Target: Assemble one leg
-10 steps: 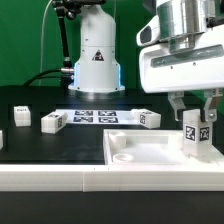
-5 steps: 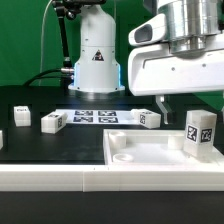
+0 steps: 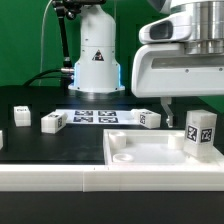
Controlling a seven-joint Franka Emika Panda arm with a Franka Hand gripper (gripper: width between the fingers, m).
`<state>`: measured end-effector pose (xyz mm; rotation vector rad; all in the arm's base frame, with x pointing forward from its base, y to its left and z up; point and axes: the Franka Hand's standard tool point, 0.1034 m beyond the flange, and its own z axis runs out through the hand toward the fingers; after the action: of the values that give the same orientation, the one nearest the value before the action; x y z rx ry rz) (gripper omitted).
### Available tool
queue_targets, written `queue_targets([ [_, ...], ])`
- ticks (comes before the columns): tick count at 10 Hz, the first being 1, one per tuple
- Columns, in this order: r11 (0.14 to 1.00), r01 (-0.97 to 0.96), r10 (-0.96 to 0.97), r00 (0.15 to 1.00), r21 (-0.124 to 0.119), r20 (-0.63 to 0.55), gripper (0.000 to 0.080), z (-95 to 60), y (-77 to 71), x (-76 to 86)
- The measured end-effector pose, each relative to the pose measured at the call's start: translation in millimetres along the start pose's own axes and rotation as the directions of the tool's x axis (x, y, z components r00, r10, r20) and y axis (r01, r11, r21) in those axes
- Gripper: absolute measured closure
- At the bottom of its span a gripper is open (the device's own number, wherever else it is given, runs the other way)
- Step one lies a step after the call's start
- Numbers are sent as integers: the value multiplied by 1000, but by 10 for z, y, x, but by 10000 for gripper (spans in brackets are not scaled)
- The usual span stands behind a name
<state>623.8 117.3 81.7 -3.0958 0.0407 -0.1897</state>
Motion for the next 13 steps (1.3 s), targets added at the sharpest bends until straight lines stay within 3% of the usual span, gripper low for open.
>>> queue_targets([
  [4,970,242,-242,970,-26,6,150,5,-13,-12],
  [5,972,235,-235,972,-26,6,236,5,-11,-11],
  [6,972,235,-235,972,-26,6,373,5,-10,-11],
  [7,972,235,-235,972,-26,6,373,5,-8,-11],
  [8,972,235,-235,972,-26,6,509,5,-8,-11],
  [11,977,209,-209,978,-26,5,509,4,-9,-11],
  [13,999,-44,44,999,-22,-7,509,-7,-45,-13],
])
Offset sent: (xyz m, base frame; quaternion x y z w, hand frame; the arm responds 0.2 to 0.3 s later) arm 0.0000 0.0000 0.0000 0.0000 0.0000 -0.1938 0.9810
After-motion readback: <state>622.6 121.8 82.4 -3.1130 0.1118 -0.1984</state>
